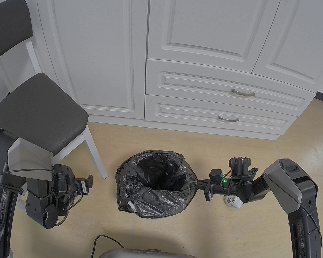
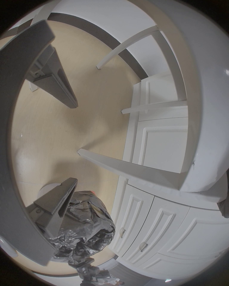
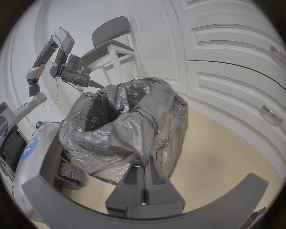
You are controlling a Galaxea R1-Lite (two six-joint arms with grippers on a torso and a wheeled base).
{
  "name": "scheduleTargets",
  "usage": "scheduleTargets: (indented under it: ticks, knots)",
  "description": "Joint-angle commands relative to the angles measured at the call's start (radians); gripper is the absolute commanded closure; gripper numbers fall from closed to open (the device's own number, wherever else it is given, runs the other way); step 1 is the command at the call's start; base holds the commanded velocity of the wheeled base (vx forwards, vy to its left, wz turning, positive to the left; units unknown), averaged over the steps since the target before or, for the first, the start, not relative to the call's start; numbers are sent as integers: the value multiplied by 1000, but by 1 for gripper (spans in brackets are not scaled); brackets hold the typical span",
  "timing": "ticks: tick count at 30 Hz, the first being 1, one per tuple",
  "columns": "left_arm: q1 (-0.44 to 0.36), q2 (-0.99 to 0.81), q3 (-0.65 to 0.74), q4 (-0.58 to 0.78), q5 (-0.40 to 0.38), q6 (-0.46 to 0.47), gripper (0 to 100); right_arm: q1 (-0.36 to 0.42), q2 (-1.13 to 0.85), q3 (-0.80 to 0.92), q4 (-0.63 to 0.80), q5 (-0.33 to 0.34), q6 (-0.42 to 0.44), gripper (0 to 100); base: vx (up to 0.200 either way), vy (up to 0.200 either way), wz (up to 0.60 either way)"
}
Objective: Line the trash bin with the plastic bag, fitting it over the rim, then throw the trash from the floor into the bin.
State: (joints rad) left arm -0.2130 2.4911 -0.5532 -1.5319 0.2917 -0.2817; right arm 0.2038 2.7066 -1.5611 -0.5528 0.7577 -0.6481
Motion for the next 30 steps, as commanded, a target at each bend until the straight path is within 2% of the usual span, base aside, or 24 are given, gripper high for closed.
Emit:
scheduleTargets:
  ticks: [1,4,9,15,18,19,25,30]
  knots:
    - [-8,3,-2,-1,1,-1,0,-21,101,-109,16,9,30,100,0,0,0]
    - [-9,-1,1,-1,1,-1,0,-21,101,-111,16,40,64,100,0,0,0]
    - [-31,-6,2,-1,60,3,0,-26,102,-113,17,84,104,100,0,0,0]
    - [-88,-9,2,-1,58,19,0,-27,102,-113,17,95,140,100,0,0,0]
    - [-98,-8,2,-1,57,26,0,-27,102,-111,16,117,153,100,0,0,0]
    - [-115,-8,2,-1,57,32,0,-29,102,-109,14,152,173,100,0,0,0]
    - [-132,-8,10,-1,55,33,0,-27,102,-108,10,160,280,100,0,0,0]
    - [-152,-3,2,-1,53,32,0,-27,102,-109,11,160,320,100,0,0,0]
